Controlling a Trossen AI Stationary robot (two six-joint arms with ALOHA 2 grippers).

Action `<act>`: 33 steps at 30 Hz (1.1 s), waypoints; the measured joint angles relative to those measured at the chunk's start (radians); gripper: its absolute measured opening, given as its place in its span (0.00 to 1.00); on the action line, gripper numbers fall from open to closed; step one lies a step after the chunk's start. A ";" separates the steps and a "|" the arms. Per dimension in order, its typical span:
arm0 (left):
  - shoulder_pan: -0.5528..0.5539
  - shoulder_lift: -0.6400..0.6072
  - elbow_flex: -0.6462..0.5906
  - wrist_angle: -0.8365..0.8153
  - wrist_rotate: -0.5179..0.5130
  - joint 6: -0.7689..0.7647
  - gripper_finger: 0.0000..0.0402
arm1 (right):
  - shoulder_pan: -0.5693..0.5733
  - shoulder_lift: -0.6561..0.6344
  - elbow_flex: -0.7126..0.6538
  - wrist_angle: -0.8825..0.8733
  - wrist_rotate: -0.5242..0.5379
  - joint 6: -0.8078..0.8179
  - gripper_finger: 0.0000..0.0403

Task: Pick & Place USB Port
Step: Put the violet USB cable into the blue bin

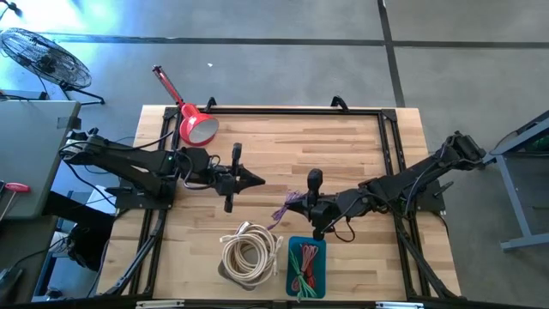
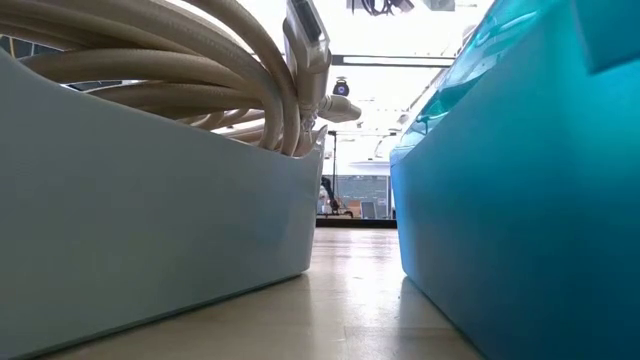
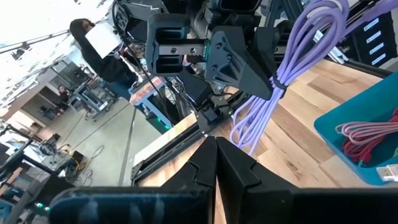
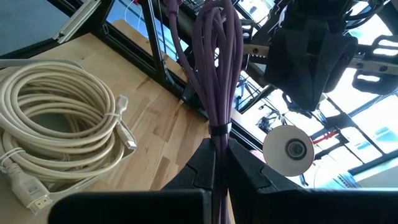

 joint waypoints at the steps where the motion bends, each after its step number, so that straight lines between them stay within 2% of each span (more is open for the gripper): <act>1: 0.000 0.000 0.000 0.000 -0.001 0.000 0.00 | 0.000 0.000 0.000 0.000 0.000 0.000 0.02; 8: 0.000 0.000 0.000 -0.011 -0.001 0.009 0.00 | 0.001 -0.004 0.000 -0.004 0.030 -0.001 0.02; 14: 0.000 0.000 0.000 -0.110 -0.038 0.231 0.00 | 0.017 -0.056 0.000 -0.018 0.060 -0.003 0.02; 16: 0.000 0.000 0.000 -0.143 -0.063 0.254 0.00 | 0.022 -0.077 0.000 -0.031 0.059 -0.003 0.02; 23: 0.000 -0.009 0.006 -0.179 -0.108 0.158 0.00 | 0.038 -0.134 0.000 -0.103 0.129 0.027 0.02; 27: 0.000 -0.067 0.081 -0.339 -0.299 0.167 0.00 | 0.039 -0.147 0.000 -0.117 0.131 0.041 0.02; 29: 0.001 -0.110 0.127 -0.410 -0.376 0.108 0.00 | 0.039 -0.147 0.000 -0.126 0.131 0.047 0.02; 31: 0.002 -0.172 0.162 -0.488 -0.377 0.051 0.00 | 0.039 -0.146 0.000 -0.141 0.131 0.048 0.02; 33: 0.001 -0.245 0.180 -0.529 -0.314 0.022 0.00 | 0.039 -0.146 0.000 -0.153 0.133 0.051 0.02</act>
